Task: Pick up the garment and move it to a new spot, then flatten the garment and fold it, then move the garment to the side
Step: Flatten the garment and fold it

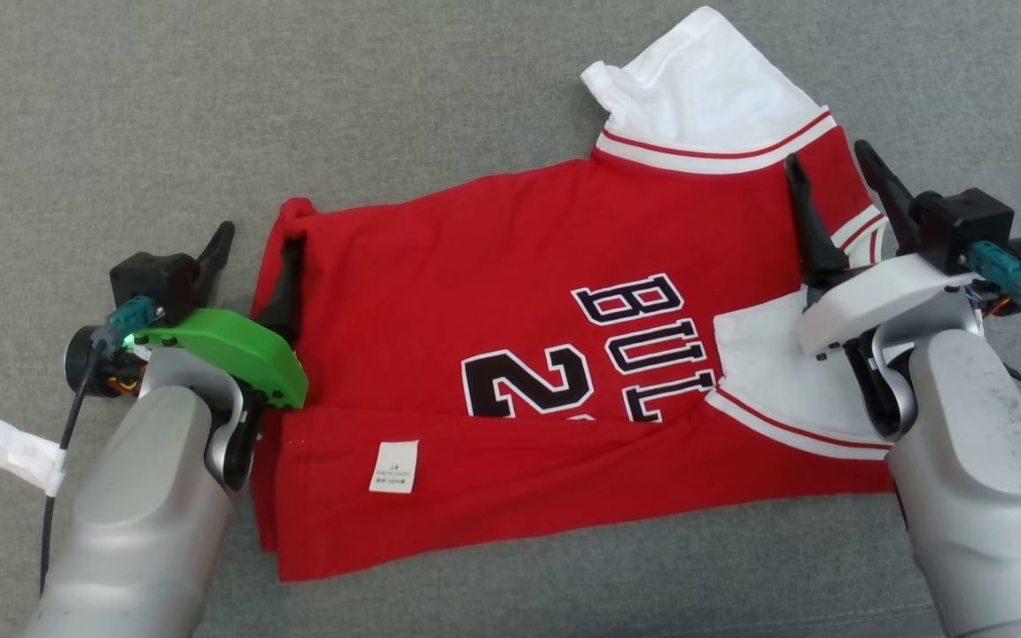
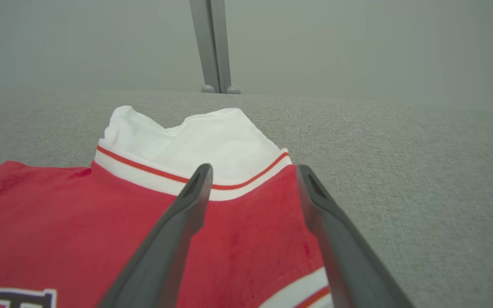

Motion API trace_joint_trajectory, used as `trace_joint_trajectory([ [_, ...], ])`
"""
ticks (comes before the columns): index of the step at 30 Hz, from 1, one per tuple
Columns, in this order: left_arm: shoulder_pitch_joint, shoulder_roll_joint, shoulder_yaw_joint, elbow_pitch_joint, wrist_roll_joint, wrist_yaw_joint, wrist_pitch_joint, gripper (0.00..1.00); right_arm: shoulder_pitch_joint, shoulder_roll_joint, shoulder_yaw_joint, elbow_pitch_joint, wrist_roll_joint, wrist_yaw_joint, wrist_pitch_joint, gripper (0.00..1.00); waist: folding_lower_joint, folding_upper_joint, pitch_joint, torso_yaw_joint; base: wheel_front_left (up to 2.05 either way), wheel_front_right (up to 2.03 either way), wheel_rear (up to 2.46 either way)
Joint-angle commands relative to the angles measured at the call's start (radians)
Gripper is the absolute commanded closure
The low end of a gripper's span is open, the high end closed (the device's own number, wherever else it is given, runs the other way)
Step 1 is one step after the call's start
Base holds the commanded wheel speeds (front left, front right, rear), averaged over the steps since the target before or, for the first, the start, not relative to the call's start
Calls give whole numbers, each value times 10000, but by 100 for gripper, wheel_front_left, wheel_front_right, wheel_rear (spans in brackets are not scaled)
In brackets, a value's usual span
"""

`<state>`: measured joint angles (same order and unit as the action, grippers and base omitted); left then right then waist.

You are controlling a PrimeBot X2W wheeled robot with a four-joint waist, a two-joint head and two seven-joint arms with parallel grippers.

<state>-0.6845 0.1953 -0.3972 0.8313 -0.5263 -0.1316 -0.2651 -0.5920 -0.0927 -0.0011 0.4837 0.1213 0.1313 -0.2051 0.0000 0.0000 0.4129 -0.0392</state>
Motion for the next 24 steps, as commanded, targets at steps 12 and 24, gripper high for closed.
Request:
trace_joint_trajectory([
  [12,-605,34,-1580,787,-105,14,38,100,-1497,-373,264,724,-490,-15,359,0,0,0,169,361,0,0,0],
  [24,-704,-315,-203,-570,156,186,15,100,-4048,-1035,-243,2747,-1673,-15,1922,0,0,0,592,1577,0,0,0],
])
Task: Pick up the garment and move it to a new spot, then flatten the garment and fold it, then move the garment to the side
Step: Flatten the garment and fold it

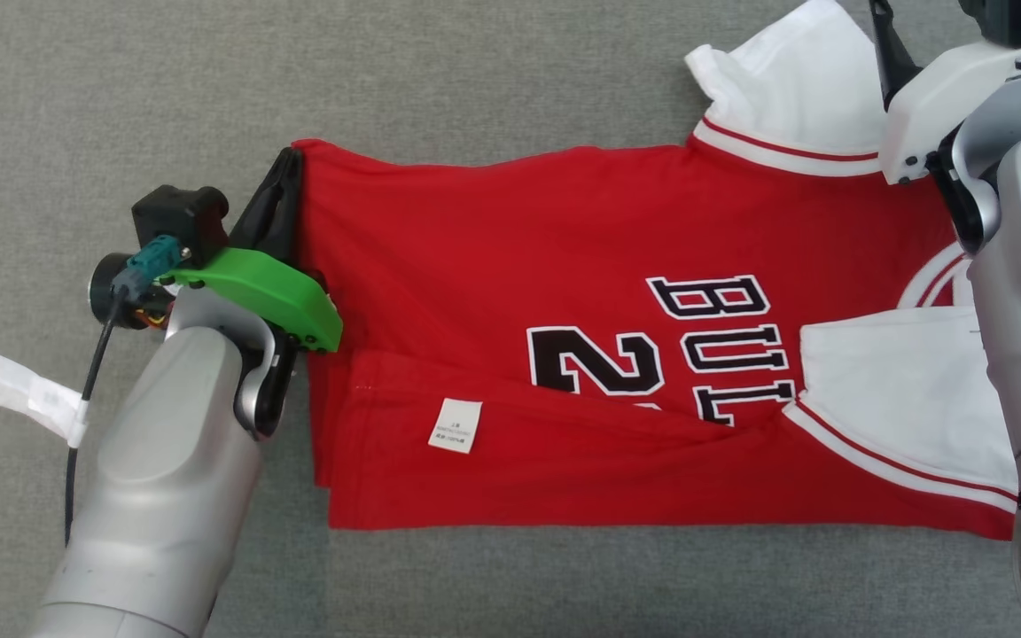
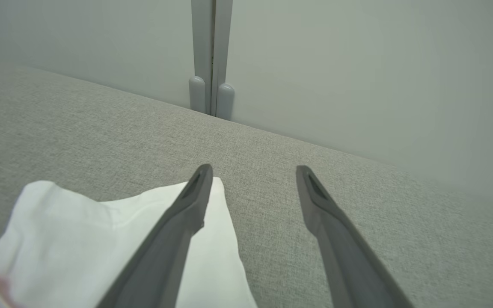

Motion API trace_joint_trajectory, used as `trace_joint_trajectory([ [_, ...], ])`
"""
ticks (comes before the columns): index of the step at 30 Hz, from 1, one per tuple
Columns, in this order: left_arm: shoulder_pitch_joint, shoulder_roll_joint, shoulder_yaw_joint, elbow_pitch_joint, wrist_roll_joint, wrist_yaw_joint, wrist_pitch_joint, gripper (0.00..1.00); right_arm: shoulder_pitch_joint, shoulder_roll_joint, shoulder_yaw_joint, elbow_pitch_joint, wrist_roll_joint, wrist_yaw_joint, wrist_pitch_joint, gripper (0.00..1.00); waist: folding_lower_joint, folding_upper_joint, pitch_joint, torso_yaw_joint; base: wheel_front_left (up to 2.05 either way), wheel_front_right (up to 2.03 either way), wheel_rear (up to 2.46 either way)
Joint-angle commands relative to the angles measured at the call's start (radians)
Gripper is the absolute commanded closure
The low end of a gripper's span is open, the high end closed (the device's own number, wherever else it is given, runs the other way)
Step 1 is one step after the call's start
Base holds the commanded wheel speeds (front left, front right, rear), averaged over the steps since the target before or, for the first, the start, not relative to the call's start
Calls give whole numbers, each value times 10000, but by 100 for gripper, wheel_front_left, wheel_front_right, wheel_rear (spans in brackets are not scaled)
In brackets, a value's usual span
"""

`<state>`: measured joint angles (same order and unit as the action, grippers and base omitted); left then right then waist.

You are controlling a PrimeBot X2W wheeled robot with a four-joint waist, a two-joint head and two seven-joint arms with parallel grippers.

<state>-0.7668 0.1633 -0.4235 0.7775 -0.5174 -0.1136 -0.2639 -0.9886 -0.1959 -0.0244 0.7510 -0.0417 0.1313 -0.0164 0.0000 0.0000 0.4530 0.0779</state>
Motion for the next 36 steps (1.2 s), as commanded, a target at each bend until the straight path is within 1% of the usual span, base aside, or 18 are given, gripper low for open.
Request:
trace_joint_trajectory([
  [1,186,-90,100,-169,108,-31,4,100,-258,-69,-83,286,-159,-15,203,0,0,0,235,541,0,0,0],
  [6,275,-355,277,-494,175,-120,4,100,-809,-121,-449,1191,-536,-15,800,0,0,0,457,967,0,0,0],
  [12,332,-602,291,-655,290,-161,4,100,-1088,-97,-932,1974,-1041,-15,1010,0,0,0,672,1238,0,0,0],
  [13,342,-641,294,-681,299,-166,4,100,-1110,-73,-1017,2130,-1082,-15,1055,3,0,0,690,1261,0,0,0],
  [14,350,-654,297,-698,307,-171,4,100,-1086,-71,-1109,2236,-1124,-15,1092,32,0,0,702,1274,0,0,0],
  [15,366,-676,258,-729,296,-174,4,100,-1069,-63,-1182,2357,-1201,-15,1099,63,0,0,712,1283,0,0,0],
  [16,373,-695,207,-764,270,-175,4,100,-1102,-39,-1270,2418,-1216,-15,1023,100,0,0,720,1290,0,0,0],
  [19,374,-675,191,-871,183,-178,4,100,-1235,-17,-1575,2396,-1282,-16,560,100,0,0,719,1271,0,0,0],
  [23,439,-542,467,-1125,239,-168,4,100,-1489,76,-1955,2013,-1461,-16,-683,100,0,0,627,1158,0,0,0],
  [26,541,-503,875,-1388,429,-169,4,100,-1492,252,-2375,1747,-1579,-16,-1866,100,0,0,417,1005,0,0,0],
  [28,664,-522,1130,-1506,570,-169,4,100,-1432,400,-2545,1605,-1607,-16,-2227,100,0,0,257,898,0,0,0],
  [32,932,-561,1590,-1764,788,-170,4,100,-1082,635,-2746,1206,-1388,-16,-2482,100,0,0,-119,649,0,0,0],
  [35,1200,-601,1888,-1878,964,-170,6,100,-644,799,-2706,545,-1007,-16,-2489,100,0,0,-378,471,0,0,0],
  [36,1348,-607,2062,-1958,1043,-170,4,100,-285,871,-2612,208,-791,-16,-2486,100,0,0,-526,376,0,0,0],
])
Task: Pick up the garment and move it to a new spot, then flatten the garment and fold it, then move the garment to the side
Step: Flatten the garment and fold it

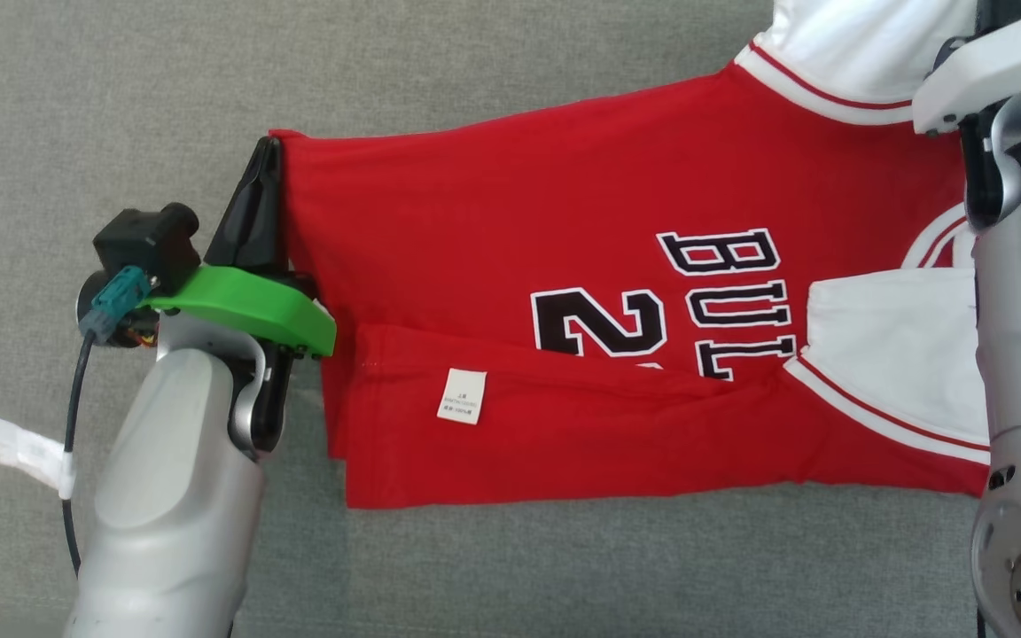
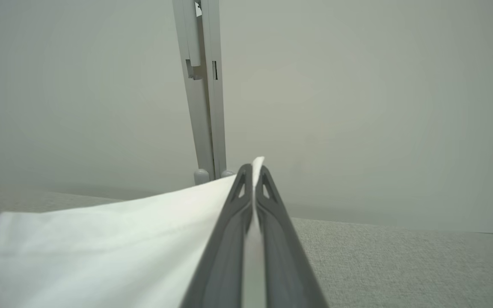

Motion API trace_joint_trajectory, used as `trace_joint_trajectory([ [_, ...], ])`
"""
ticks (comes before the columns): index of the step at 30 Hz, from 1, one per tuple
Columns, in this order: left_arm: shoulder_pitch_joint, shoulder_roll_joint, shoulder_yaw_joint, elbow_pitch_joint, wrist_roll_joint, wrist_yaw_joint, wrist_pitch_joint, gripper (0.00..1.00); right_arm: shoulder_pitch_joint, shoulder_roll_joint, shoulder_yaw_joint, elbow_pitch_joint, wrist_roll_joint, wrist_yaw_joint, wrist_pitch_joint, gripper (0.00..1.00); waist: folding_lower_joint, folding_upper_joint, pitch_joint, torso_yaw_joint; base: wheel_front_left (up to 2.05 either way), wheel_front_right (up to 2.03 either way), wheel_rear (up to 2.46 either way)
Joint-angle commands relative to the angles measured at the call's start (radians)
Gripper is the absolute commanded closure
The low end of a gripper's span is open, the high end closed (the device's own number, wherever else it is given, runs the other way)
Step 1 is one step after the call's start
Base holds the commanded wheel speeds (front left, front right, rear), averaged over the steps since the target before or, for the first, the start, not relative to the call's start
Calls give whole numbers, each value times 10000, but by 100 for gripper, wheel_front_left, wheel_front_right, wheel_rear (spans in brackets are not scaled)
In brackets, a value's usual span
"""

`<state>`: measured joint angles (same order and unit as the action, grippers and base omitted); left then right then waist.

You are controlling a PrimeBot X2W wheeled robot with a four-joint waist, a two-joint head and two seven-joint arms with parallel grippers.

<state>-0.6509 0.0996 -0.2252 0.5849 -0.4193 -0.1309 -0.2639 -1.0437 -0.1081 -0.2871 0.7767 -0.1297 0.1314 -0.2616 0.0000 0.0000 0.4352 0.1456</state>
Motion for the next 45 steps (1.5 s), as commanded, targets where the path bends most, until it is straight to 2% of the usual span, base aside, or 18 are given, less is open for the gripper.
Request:
trace_joint_trajectory([
  [1,288,19,177,-66,136,2,4,100,511,38,122,-255,215,-18,-35,100,0,0,-444,-362,0,0,0],
  [12,2202,-208,684,-271,717,2,6,100,4046,181,878,-2207,2442,-18,-41,100,0,0,-1644,-870,0,0,0],
  [18,3288,-396,513,-275,895,1,6,100,5748,185,1233,-2243,3134,-18,-41,100,0,0,-2048,-965,0,0,0],
  [24,4096,-450,339,-119,896,2,6,100,6624,139,1268,-1768,3342,-18,-41,100,0,0,-2263,-974,0,0,0],
  [25,4193,-444,415,-140,852,50,6,98,6676,98,1185,-1667,3302,-18,-43,84,0,0,-2274,-970,0,0,0],
  [26,4266,-446,475,-168,815,78,6,62,6705,57,1156,-1575,3230,-18,-43,52,0,0,-2282,-963,0,0,0],
  [27,4358,-453,517,-197,773,111,6,0,6723,62,1154,-1490,3210,-18,-43,0,0,0,-2286,-953,0,0,0],
  [36,5087,-467,689,-1315,864,351,6,0,6161,-386,1239,-1489,2950,-18,-43,0,0,0,-2255,-683,0,0,0],
  [45,5000,-469,397,-1576,700,386,6,0,5615,-723,1469,136,2417,-18,1156,0,0,0,-2093,-131,0,0,0],
])
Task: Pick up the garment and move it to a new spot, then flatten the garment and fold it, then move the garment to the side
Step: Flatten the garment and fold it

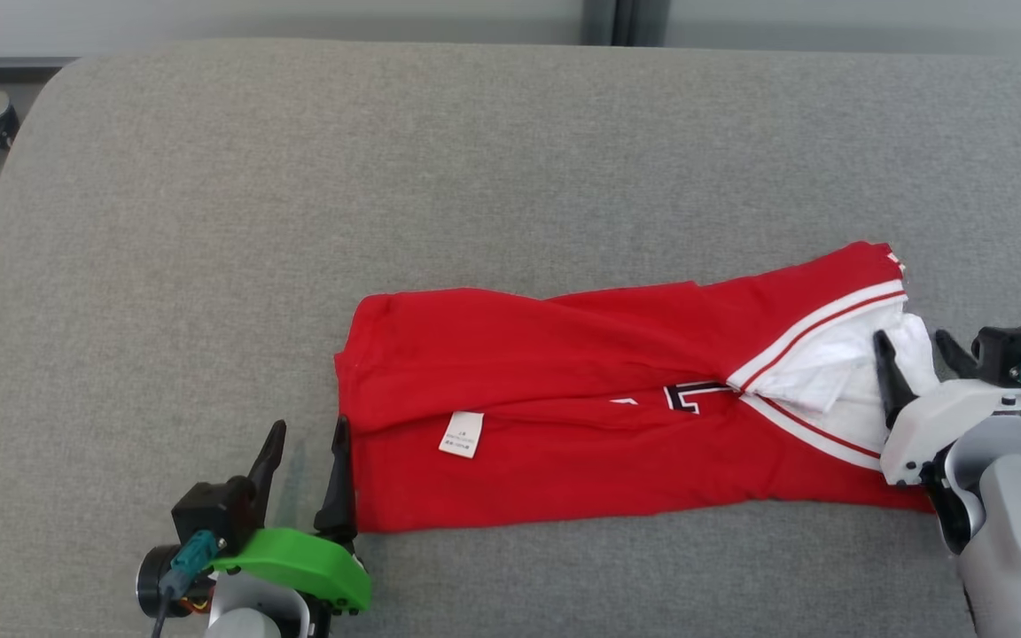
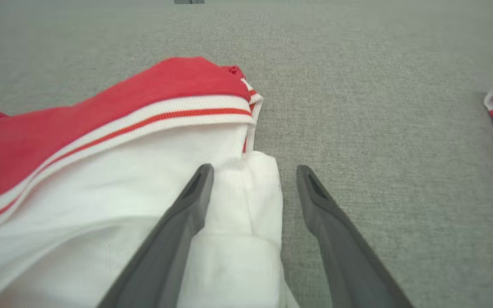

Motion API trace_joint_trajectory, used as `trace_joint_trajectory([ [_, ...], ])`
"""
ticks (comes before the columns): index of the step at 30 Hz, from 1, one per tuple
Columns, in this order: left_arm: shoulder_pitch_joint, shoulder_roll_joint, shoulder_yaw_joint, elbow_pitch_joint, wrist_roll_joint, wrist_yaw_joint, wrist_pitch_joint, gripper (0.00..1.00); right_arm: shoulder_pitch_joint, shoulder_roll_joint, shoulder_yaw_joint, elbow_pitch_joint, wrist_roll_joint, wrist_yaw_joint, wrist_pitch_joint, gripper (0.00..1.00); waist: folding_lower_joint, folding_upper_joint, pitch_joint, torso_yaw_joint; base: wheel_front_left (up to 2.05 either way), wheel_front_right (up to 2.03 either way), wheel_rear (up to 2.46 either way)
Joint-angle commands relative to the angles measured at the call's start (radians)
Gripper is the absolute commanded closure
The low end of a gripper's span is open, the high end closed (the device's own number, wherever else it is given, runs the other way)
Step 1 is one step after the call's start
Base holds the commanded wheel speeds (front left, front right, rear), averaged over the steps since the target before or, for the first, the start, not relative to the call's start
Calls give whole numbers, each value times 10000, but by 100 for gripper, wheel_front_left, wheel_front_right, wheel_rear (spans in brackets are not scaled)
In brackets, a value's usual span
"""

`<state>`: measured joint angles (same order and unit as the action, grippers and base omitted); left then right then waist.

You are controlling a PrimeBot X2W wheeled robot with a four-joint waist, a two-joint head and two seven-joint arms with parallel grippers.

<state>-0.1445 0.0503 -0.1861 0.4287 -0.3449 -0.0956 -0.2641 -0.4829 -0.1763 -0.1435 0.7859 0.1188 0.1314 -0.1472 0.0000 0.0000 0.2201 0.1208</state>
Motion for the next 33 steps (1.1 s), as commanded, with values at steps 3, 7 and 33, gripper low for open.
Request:
trace_joint_trajectory([
  [3,-112,23,-52,-40,-63,70,8,0,157,130,265,629,28,-17,335,0,0,0,74,196,0,0,0],
  [7,-40,23,-43,-57,-71,98,6,0,563,275,782,1121,450,-11,479,100,0,0,21,169,0,0,0],
  [33,225,26,-475,66,-91,185,6,0,1143,974,3,-3039,165,-18,-1183,100,0,0,-619,-1132,0,0,0],
])
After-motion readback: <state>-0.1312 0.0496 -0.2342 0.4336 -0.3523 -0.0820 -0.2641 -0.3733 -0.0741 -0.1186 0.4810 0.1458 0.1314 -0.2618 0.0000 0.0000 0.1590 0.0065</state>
